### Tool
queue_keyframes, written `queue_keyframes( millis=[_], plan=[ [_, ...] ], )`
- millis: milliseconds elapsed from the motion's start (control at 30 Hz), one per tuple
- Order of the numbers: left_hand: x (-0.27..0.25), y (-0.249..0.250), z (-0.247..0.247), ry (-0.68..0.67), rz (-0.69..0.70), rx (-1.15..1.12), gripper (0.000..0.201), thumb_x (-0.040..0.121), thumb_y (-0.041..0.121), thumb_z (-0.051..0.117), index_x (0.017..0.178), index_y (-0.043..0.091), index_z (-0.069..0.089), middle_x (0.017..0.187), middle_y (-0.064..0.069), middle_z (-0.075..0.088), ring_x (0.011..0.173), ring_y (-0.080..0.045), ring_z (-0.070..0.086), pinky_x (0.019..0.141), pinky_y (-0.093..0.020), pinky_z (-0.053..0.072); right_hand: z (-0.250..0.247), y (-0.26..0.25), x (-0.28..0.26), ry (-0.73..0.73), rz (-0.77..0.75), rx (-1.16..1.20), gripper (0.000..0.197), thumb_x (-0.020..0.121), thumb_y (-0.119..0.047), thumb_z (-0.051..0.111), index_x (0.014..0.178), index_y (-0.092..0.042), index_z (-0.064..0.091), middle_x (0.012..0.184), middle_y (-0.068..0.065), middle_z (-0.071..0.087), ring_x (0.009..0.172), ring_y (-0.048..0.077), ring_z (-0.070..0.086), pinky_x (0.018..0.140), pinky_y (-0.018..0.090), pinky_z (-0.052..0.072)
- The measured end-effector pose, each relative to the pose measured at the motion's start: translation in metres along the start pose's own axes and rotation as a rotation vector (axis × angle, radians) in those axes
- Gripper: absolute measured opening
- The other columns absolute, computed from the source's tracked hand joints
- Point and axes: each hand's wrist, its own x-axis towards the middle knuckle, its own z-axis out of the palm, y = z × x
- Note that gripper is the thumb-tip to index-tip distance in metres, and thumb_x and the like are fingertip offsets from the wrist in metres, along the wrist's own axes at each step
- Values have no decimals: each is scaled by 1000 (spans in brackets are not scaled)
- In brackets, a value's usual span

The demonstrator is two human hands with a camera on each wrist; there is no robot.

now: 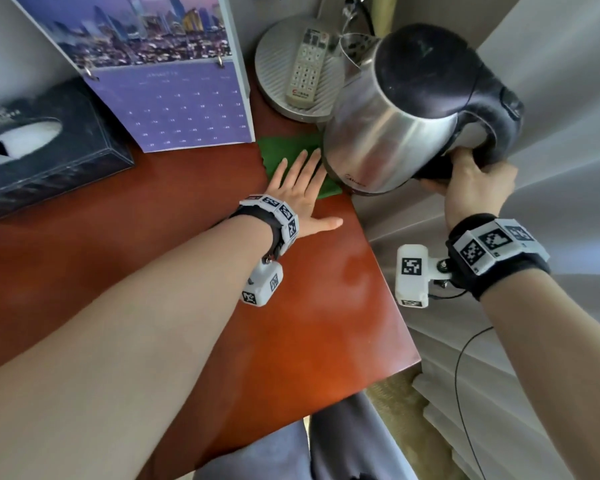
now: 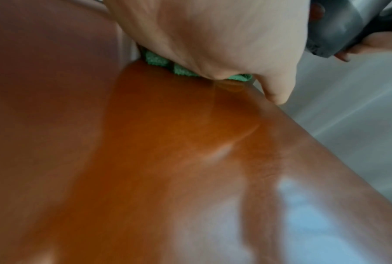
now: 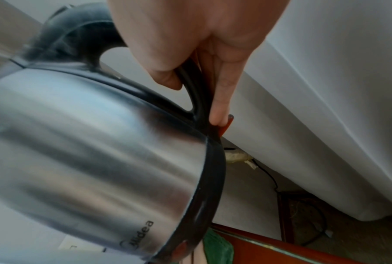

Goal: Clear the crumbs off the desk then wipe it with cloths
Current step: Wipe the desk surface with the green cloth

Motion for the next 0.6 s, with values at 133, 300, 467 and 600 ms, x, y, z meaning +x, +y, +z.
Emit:
queue_keyframes(
  millis=[133, 300, 467, 600],
  plan=[
    [-4, 12, 5, 5, -10, 1, 111, 79, 86, 27, 157, 15, -8, 164, -4, -17, 151, -24, -15, 122, -49, -7, -3, 0, 3, 35, -11, -20, 12, 74, -15, 59, 72, -6, 66, 79, 20, 71, 67, 33, 73, 57, 45, 61],
    [-44, 66, 29, -22, 189, 34, 112, 79, 86, 24, 158, 12, -6, 164, -8, -17, 150, -27, -17, 120, -52, -7, -6, -1, 4, 64, -13, -72, 11, 71, -19, 58, 62, -16, 64, 76, 15, 72, 64, 31, 72, 57, 44, 61],
    [-57, 75, 37, -18, 298, 79, 98, 88, 78, 23, 158, 15, -3, 165, -4, -12, 151, -23, -13, 121, -48, -8, -1, -2, 4, 49, -6, -16, 9, 75, -12, 57, 69, -7, 63, 83, 23, 71, 64, 33, 72, 56, 44, 61],
    [-21, 39, 10, -19, 233, 58, 89, 91, 74, 21, 158, 20, -2, 166, 0, -7, 152, -19, -11, 122, -44, -10, 0, -1, 4, 47, -5, -16, 12, 74, -11, 56, 65, -7, 63, 79, 24, 70, 62, 34, 72, 56, 44, 61]
  ],
)
